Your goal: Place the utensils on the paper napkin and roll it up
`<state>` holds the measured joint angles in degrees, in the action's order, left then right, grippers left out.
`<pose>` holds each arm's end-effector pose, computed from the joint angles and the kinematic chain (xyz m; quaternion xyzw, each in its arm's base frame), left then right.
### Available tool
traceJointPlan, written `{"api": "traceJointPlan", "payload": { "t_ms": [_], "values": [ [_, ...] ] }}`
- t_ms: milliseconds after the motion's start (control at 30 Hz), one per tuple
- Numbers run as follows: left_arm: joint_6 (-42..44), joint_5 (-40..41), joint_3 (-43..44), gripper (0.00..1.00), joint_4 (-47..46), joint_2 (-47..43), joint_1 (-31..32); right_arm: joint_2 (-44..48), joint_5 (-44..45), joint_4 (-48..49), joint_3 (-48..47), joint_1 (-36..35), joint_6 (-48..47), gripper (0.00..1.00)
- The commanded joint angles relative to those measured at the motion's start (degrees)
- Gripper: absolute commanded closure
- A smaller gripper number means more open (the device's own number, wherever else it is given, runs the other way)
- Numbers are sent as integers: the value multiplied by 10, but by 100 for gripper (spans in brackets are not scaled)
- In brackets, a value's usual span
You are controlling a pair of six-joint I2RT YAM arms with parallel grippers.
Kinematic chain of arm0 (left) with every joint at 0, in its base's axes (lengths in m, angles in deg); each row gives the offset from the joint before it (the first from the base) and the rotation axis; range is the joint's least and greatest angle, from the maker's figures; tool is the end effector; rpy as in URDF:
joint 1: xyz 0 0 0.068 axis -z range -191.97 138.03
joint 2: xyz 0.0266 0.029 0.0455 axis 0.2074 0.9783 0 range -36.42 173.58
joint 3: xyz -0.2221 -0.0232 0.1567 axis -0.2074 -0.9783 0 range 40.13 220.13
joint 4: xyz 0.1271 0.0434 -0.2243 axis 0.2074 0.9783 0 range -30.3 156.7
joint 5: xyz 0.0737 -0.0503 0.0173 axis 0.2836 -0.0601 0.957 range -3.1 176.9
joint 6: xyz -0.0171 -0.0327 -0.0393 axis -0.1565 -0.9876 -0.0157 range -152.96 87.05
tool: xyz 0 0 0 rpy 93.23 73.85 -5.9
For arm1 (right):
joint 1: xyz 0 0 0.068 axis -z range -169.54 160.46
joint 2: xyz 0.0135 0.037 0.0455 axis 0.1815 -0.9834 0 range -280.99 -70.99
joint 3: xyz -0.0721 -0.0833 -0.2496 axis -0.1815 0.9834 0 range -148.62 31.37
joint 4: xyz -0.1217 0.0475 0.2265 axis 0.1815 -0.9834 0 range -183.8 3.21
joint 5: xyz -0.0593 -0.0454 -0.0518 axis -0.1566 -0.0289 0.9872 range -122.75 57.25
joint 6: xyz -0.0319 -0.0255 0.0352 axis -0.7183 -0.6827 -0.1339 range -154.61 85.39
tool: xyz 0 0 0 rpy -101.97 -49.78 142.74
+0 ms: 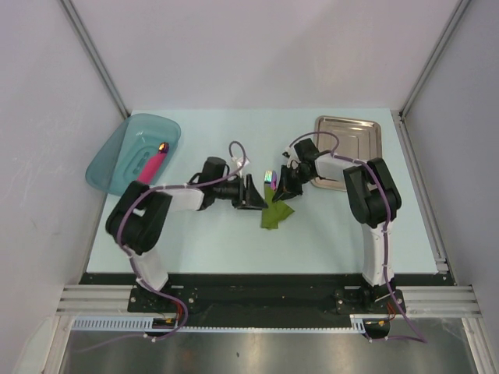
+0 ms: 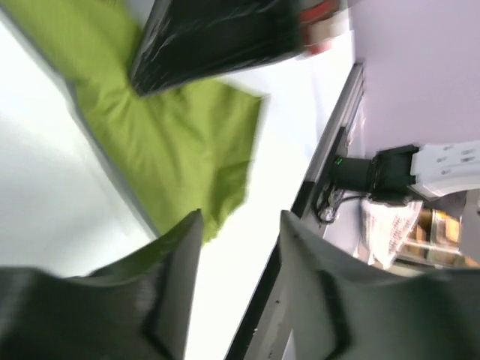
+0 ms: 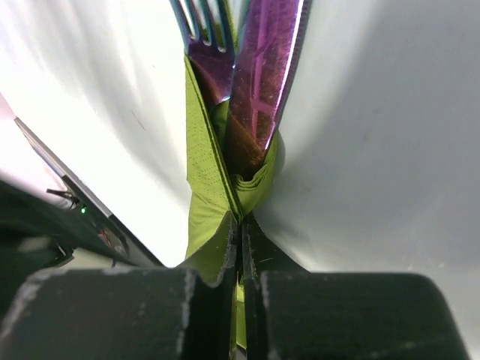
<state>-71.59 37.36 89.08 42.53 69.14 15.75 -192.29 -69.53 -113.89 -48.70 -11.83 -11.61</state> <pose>0.2978 -0.1871 0.1347 0.1000 0.8344 -0.5293 0.1172 0.3795 0.1786 0.1275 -0.0535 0.9324 0.3547 0.0454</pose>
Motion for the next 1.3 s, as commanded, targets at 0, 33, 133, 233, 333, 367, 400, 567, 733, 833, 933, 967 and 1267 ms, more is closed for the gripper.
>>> {"api": "traceJointPlan", "payload": {
  "t_ms": [0, 33, 133, 233, 333, 367, 400, 567, 733, 833, 933, 967, 1267],
  "values": [
    [86, 10, 35, 42, 52, -128, -50, 44, 2, 94, 0, 6, -4, 100],
    [116, 13, 41, 37, 88, -141, -57, 47, 2, 101, 0, 7, -3, 100],
    [153, 29, 55, 22, 129, -190, -100, 58, -5, 116, -2, 7, -2, 100],
    [167, 41, 69, 5, 148, -224, -139, 70, -8, 131, -1, 8, 2, 100],
    [190, 62, 91, 0, 184, -240, -168, 94, -11, 149, 2, 7, -3, 100],
    [203, 72, 100, 0, 197, -251, -173, 101, -11, 150, 1, 7, -9, 100],
    [214, 76, 112, 0, 210, -257, -177, 108, -10, 154, 1, 6, -24, 100],
    [213, 95, 78, 0, 105, -329, -216, 155, -33, 139, -15, 5, -82, 100],
    [275, -7, 81, 0, 111, -367, -232, 208, -55, 102, -41, -8, -144, 100],
    [244, -99, 89, 1, 120, -359, -232, 247, -72, 83, -54, -23, -179, 100],
    [136, -133, 27, 5, -28, -384, -230, 290, -80, 64, -67, -39, -214, 100],
    [121, -134, 14, 6, -58, -393, -227, 300, -83, 62, -68, -49, -222, 100],
    [117, -111, -14, 8, -73, -458, -148, 397, -38, 56, -65, -116, -251, 100]
  ]
}}
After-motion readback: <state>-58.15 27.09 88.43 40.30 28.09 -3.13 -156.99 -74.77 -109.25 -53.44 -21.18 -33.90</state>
